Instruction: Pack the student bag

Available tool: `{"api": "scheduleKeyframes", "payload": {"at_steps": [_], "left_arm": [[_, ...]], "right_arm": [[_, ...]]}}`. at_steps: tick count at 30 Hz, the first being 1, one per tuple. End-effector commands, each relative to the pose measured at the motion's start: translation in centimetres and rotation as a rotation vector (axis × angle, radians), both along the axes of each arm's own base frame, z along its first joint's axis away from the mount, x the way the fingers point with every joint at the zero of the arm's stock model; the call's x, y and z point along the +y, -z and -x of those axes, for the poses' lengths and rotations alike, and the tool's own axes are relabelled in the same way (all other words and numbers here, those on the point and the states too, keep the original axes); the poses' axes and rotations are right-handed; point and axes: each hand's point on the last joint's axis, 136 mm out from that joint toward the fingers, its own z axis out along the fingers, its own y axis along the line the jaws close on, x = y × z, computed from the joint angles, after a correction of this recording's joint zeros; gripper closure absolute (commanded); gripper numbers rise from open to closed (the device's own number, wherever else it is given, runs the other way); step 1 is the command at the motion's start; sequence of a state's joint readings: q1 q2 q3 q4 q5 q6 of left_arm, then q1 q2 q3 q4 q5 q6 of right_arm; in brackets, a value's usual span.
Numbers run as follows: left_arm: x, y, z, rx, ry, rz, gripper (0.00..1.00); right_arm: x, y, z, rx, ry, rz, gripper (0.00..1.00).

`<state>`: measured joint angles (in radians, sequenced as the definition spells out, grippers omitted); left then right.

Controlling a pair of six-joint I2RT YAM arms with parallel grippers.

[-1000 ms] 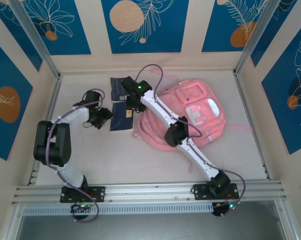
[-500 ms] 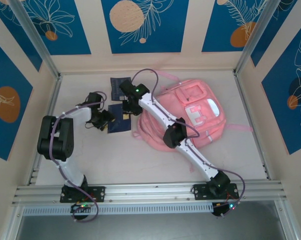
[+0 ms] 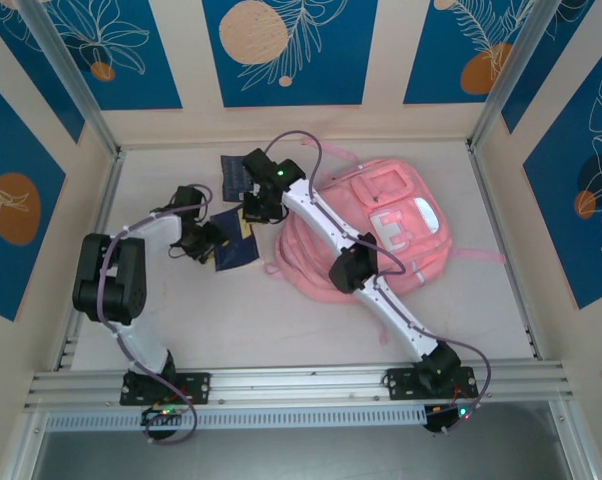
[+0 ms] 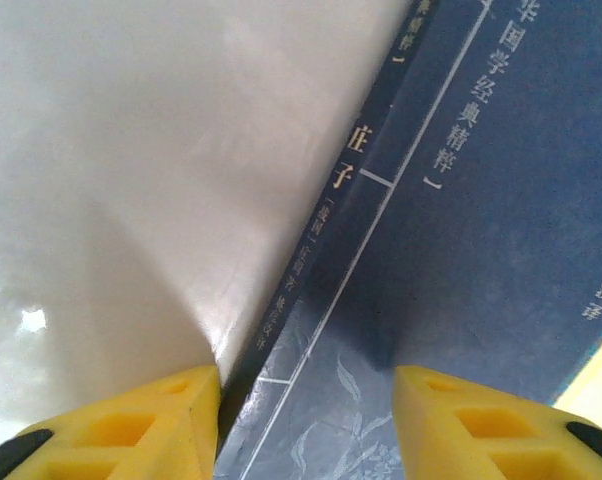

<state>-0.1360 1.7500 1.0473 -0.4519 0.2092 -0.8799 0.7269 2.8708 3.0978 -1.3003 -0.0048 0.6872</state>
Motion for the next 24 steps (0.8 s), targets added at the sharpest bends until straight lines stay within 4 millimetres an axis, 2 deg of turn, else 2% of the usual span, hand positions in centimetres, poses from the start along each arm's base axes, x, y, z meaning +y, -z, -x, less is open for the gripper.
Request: {"api": "scheduleKeyframes", "payload": {"at_steps": [1,4,11,17,23,24], "left_arm": [[-0.6,-2.6,1.0,-0.033,0.04,0.024,0.49],[-0.2,-4.1,2.4,-0.044,0.053,0.008,0.43],[1.2,-7.4,6.8,-0.094,0.072,-0.041,0.36],[2.5,-8.5,10.3,-0.109,0.076,-0.087,0.33],[3.2,-8.7,11.7,-0.116,0.069,-0.115,0.31],[3.3,-8.9,11.7,-0.119,0.064,-0.117,0.3]], "right_arm": [[3.0,-5.4,3.3,0.015,-0.103,-0.151,1.0],[2.4,-5.3,4.5,-0.007,-0.152,-0.09,1.0],[1.3,-3.9,8.9,-0.002,-0.272,0.097,1.0],[0.4,-3.4,11.6,-0.022,-0.299,0.246,1.0],[-0.9,-2.9,12.8,-0.055,-0.317,0.382,1.0],[-1.3,-2.9,12.7,-0.06,-0.321,0.406,0.97]]}}
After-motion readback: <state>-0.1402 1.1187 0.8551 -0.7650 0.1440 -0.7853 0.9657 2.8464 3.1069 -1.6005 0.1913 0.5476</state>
